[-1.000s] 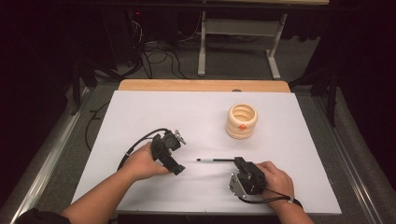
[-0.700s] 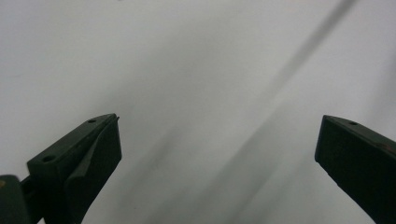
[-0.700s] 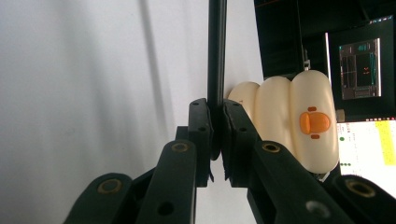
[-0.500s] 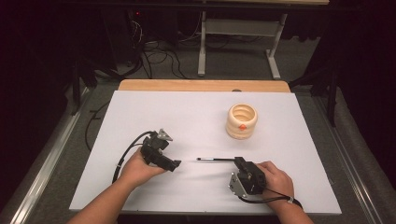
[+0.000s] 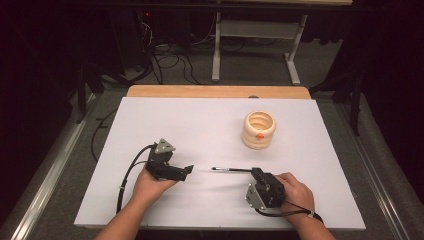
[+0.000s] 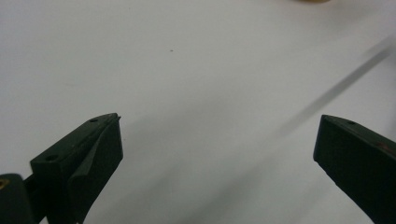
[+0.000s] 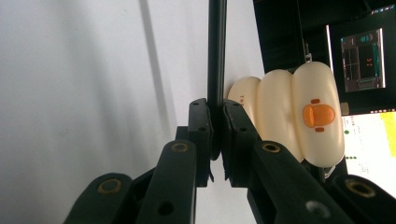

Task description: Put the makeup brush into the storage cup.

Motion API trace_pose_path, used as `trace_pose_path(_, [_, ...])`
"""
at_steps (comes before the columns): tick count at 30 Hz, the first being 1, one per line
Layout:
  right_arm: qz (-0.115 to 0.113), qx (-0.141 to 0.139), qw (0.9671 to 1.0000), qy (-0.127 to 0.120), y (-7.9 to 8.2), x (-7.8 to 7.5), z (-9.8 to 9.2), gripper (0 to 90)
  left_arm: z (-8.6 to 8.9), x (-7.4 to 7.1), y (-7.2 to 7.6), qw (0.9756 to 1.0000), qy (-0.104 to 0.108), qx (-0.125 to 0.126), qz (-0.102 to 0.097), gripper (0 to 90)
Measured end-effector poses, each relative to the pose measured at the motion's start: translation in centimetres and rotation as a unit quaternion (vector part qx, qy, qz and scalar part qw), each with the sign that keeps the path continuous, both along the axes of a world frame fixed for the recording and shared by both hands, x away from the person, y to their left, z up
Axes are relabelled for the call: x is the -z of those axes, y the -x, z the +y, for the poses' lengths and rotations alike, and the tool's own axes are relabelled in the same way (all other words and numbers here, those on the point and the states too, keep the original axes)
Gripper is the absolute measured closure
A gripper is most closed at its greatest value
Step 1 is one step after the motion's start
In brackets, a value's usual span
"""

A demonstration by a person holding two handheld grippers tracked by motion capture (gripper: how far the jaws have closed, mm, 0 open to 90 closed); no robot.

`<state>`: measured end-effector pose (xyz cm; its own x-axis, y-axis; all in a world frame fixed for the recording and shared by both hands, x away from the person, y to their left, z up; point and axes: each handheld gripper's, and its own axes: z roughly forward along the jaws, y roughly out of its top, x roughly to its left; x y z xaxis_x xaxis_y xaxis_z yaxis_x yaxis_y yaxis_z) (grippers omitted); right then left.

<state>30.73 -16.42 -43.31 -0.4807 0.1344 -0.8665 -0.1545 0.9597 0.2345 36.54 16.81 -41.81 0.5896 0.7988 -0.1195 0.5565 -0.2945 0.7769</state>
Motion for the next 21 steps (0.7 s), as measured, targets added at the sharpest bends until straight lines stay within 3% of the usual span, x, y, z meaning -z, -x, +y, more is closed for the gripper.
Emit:
trace_pose_path(5, [0.005, 0.010, 0.9999, -0.009, -0.2, 0.3, -0.1, 85.7, 0.3, 0.3, 0.3, 0.9997, 0.001, -0.011, -0.024, 2.6])
trace_pose_path(13, [0.020, 0.026, 0.9985, -0.044, -0.7, 0.6, -0.5, 85.7, 0.9, 1.0, 0.6, 0.9991, 0.024, -0.014, -0.032, 2.3])
trace_pose_path(19, [0.043, 0.051, 0.9930, -0.098, -1.3, 0.5, -1.3, 85.7, 0.5, 1.4, 0.8, 0.9986, 0.033, -0.010, -0.041, 2.3])
trace_pose_path(21, [0.051, 0.057, 0.9893, -0.124, -1.5, 0.4, -1.6, 85.7, 0.5, 1.4, 0.8, 0.9984, 0.031, -0.007, -0.047, 2.3])
